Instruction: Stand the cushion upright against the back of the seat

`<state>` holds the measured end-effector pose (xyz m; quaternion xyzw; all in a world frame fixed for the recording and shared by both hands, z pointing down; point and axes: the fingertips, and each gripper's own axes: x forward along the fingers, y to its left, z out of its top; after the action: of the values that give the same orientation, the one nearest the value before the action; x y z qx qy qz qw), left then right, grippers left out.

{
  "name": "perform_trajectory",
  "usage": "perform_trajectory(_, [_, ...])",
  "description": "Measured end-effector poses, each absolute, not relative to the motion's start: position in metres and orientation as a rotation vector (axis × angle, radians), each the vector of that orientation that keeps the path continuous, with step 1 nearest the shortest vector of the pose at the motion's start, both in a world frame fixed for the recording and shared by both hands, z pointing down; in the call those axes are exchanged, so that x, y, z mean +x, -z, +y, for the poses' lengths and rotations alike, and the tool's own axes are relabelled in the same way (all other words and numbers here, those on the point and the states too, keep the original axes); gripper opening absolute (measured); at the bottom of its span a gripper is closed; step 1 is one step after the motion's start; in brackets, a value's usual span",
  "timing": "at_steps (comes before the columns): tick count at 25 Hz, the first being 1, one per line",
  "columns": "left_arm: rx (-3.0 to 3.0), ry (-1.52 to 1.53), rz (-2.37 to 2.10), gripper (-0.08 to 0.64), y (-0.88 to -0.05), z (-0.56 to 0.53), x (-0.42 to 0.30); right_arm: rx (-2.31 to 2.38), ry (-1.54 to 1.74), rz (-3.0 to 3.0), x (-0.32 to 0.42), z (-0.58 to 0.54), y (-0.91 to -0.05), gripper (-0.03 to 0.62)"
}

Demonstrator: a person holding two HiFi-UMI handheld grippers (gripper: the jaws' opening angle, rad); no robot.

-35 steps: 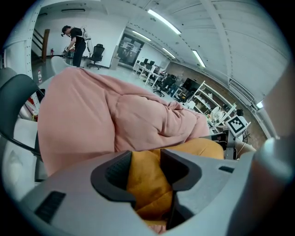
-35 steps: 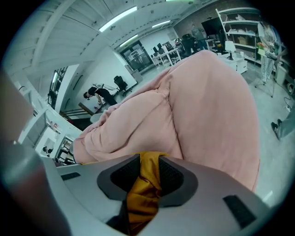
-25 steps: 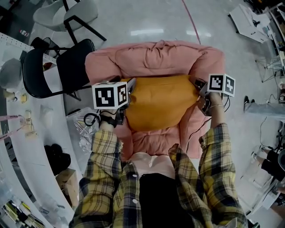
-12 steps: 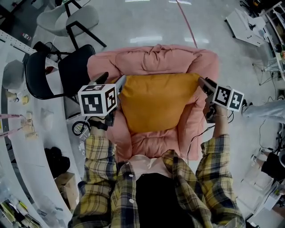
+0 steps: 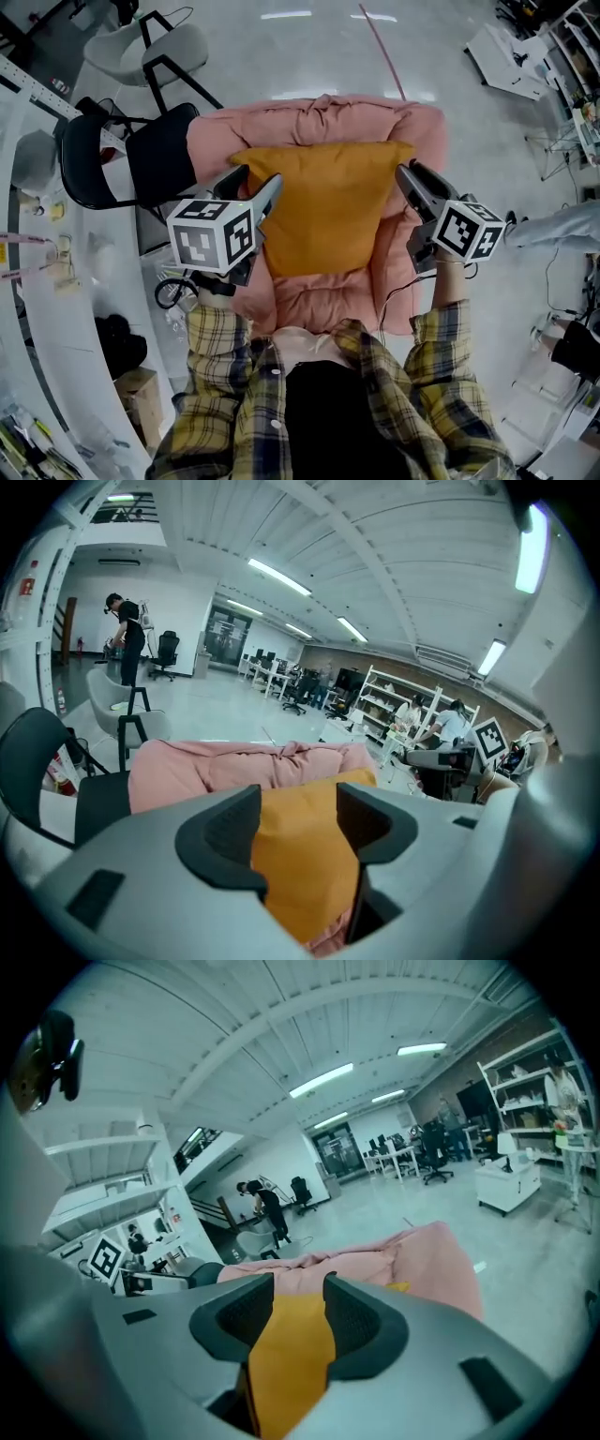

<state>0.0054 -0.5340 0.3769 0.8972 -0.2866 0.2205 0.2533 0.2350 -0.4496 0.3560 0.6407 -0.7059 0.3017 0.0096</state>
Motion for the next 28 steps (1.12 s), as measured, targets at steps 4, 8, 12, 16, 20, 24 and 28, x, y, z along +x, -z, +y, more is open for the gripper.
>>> perform_trajectory(4, [2.482, -0.562, -0.736, 0.23, -0.362, -0.502, 0.014, 1.97, -0.816, -2.3, 0.202, -0.427, -0.336, 0.154])
perform_trajectory(8, [2.534, -0.483, -0.674, 0.178, -0.338, -0.463, 0.024, 1.963, -0.689, -2.362, 0.18, -0.396, -0.31, 0.08])
perform_trajectory(12, [2.586, -0.396, -0.594, 0.118, -0.314, -0.414, 0.03, 1.943, -0.599, -2.436, 0.157, -0.357, -0.285, 0.048])
perform_trajectory(16, [2.627, -0.323, -0.504, 0.071, -0.291, -0.352, 0.035, 1.93, -0.533, -2.493, 0.137, -0.303, -0.261, 0.035])
perform_trajectory(20, [2.647, -0.261, -0.419, 0.051, -0.27, -0.281, 0.037, 1.927, -0.481, -2.537, 0.117, -0.236, -0.243, 0.029])
perform_trajectory(24, [2.67, -0.26, -0.38, 0.03, -0.259, -0.201, 0.034, 1.897, -0.459, -2.584, 0.095, -0.166, -0.231, 0.025])
perform_trajectory(28, [2.703, -0.27, -0.379, 0.009, -0.25, -0.132, 0.025, 1.86, -0.435, -2.632, 0.076, -0.108, -0.218, 0.023])
